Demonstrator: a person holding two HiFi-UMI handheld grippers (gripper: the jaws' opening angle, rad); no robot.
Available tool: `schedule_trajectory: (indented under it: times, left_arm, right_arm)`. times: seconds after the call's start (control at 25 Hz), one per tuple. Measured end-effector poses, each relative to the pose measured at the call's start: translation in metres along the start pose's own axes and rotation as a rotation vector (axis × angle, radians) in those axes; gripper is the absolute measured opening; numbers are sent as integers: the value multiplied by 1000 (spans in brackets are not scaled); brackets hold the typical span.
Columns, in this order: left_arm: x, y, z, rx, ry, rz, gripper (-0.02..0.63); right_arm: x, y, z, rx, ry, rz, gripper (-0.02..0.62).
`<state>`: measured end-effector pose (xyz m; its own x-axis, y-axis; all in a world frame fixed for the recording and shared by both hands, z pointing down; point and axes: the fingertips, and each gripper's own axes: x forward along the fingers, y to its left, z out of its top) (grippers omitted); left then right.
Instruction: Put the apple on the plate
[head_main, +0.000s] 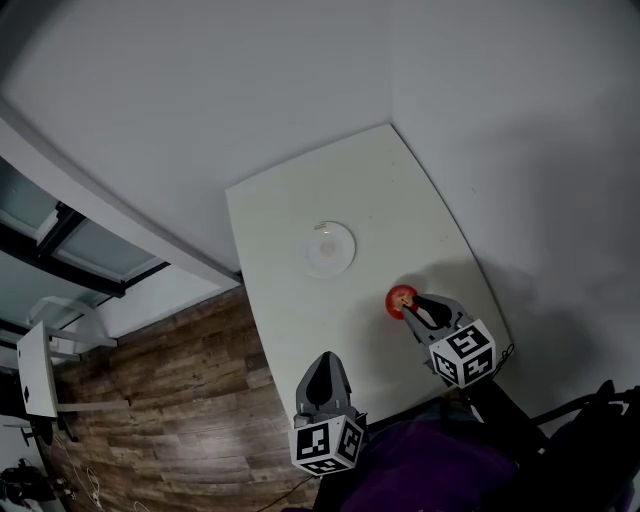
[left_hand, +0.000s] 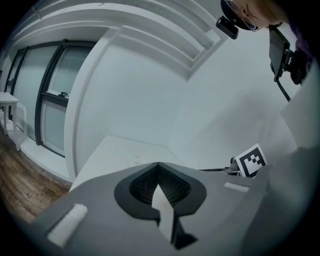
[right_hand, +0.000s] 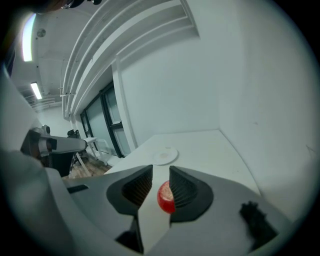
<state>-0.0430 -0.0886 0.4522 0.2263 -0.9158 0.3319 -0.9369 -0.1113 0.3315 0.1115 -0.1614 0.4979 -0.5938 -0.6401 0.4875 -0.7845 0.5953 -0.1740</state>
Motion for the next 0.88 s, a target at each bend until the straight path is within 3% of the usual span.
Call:
schedule_trajectory:
  times: [0.16, 0.24, 0.4, 0.88]
  left_arm:
    - [7, 3, 6, 9, 3, -28, 5]
    - [10, 8, 11, 28, 2, -37, 5]
    - [20, 18, 19, 37, -8, -48, 5]
    - [19, 35, 14, 56, 12, -35, 5]
  right_arm:
    - [5, -11, -8, -22, 33, -28, 151]
    - [9, -12, -12, -28, 41, -24, 211]
    - [21, -16, -22, -103, 106, -27, 275]
    - [49, -22, -57, -192, 281, -31, 327]
